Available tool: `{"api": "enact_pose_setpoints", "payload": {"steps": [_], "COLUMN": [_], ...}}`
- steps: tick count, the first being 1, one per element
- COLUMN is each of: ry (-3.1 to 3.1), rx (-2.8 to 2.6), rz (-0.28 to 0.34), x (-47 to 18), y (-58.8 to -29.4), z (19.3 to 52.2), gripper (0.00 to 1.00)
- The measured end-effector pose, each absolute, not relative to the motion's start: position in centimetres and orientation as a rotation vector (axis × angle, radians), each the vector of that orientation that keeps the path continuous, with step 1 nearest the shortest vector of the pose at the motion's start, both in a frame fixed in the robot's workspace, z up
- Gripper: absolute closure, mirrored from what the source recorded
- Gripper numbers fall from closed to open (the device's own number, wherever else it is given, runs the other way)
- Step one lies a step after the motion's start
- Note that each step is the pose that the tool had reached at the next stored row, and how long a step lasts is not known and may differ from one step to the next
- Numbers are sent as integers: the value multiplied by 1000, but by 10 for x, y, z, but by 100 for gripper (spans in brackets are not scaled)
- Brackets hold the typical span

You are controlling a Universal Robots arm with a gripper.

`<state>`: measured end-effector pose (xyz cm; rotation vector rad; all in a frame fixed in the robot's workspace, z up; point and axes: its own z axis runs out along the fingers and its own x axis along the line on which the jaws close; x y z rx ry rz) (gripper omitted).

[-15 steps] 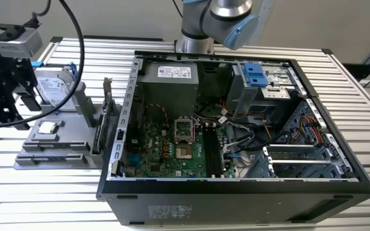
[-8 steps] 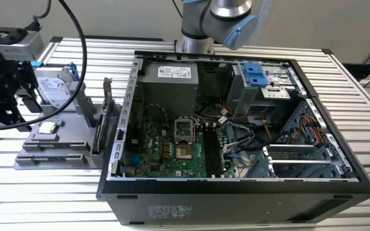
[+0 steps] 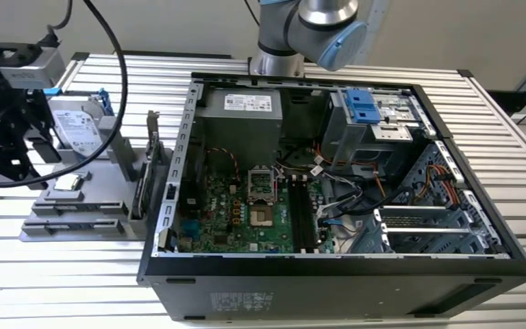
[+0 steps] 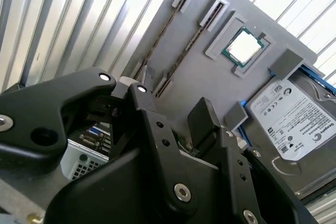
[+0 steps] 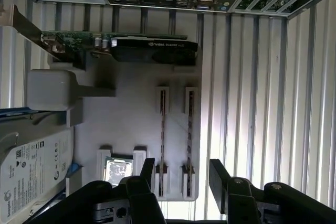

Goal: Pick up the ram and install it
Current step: 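Pick up the ram and move it above insertion slot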

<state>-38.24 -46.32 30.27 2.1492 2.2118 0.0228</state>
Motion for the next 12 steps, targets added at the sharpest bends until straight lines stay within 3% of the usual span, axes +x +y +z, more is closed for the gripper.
{"api": "enact_pose_setpoints", "payload": {"steps": [12], "ry": [2216], "rx": [2145], "rz": [23], "x": [-382], "y": [-463], "z": [294], "gripper": [0]}}
